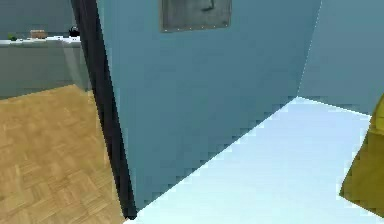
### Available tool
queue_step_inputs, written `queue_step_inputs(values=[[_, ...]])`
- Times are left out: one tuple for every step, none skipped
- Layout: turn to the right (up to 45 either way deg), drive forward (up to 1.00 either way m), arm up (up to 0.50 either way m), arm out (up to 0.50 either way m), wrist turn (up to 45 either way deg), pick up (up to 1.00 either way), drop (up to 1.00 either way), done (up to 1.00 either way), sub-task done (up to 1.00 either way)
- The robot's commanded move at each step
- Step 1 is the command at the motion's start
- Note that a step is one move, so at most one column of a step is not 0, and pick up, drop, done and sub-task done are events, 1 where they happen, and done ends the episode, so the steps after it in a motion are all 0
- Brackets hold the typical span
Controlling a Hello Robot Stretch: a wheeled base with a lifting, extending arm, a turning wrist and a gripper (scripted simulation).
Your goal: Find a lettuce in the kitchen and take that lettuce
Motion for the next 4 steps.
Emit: queue_step_inputs(values=[[-45.0, 0.0, 0.0, 0.0, 0.0, 0.0, 0.0, 0.0, 0.0], [-9.0, 0.0, 0.0, 0.0, 0.0, 0.0, 0.0, 0.0, 0.0], [0.0, 0.75, 0.0, 0.0, 0.0, 0.0, 0.0, 0.0, 0.0], [9.0, 0.0, 0.0, 0.0, 0.0, 0.0, 0.0, 0.0, 0.0]])
